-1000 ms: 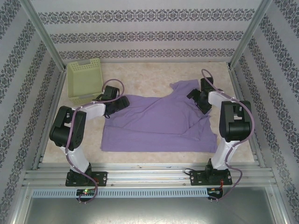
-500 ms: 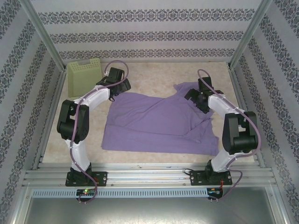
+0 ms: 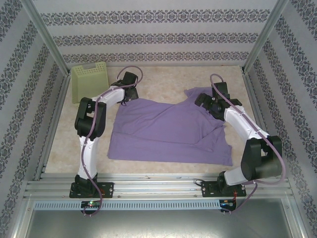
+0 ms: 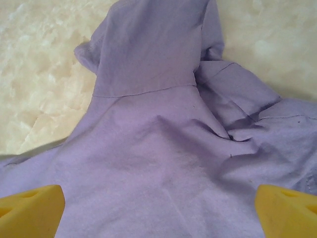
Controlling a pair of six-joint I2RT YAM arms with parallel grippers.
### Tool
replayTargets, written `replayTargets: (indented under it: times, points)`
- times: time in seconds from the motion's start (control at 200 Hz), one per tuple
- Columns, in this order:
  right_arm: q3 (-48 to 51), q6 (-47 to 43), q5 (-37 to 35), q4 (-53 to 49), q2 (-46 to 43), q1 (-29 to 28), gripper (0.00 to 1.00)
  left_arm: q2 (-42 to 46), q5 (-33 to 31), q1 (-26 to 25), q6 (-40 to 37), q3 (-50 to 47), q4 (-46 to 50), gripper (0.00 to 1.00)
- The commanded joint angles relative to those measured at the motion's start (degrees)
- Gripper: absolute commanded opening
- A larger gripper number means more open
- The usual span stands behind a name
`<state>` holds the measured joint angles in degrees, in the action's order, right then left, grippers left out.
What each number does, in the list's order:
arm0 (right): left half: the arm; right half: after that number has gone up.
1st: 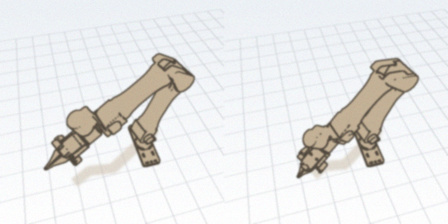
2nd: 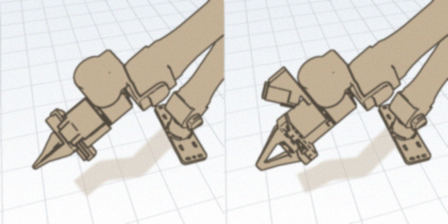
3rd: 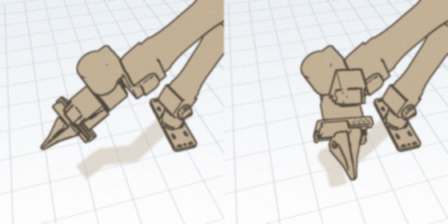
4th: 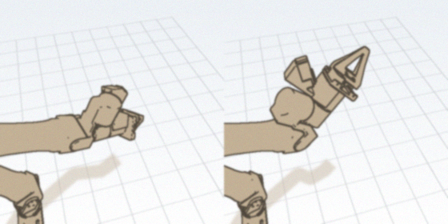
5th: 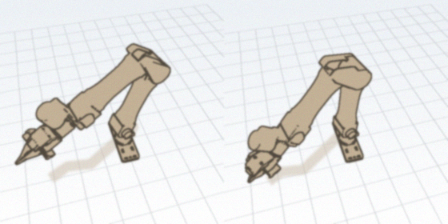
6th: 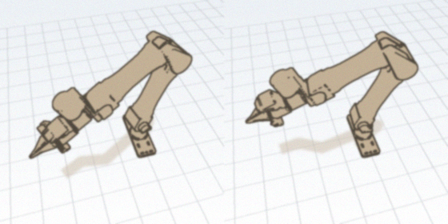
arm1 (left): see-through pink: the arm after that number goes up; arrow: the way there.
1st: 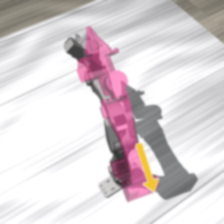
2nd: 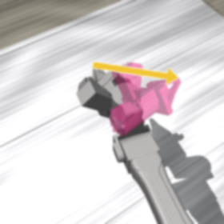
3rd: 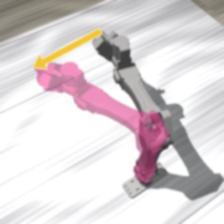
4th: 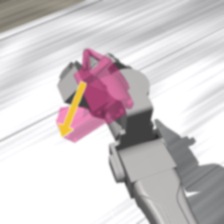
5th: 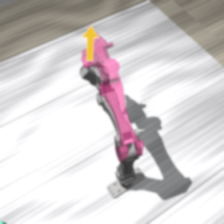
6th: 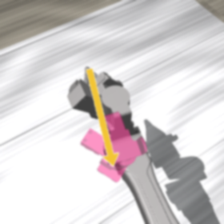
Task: Fold the inside-out t-shirt
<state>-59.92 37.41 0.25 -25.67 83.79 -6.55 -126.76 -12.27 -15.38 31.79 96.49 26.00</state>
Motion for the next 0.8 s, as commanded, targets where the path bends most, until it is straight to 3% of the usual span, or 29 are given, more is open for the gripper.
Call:
replayTargets:
  times: [0.0,0.185,0.375,0.58,0.794]
  points:
    - [-2.56,-2.66,-1.74,-2.94,-0.41,-0.21,0.98,-2.36,-1.77,-0.28,-2.00,3.10,3.87,0.71]
    - [-5.08,-2.56,-1.79,-3.11,0.56,-0.02,0.98,-4.34,-0.76,-0.20,-1.73,3.96,4.32,0.59]
    - [-8.30,-3.45,-2.28,-3.25,3.34,0.85,0.98,-4.18,-0.38,0.04,-1.82,3.75,4.66,0.40]
    - [-15.05,-4.20,-3.15,-4.46,11.87,3.66,0.98,0.52,-0.52,0.23,-1.10,-0.08,3.14,0.20]
    - [-25.39,-5.40,-4.68,-7.64,23.63,5.11,0.98,9.23,0.03,0.26,0.02,-8.85,-0.54,0.07]
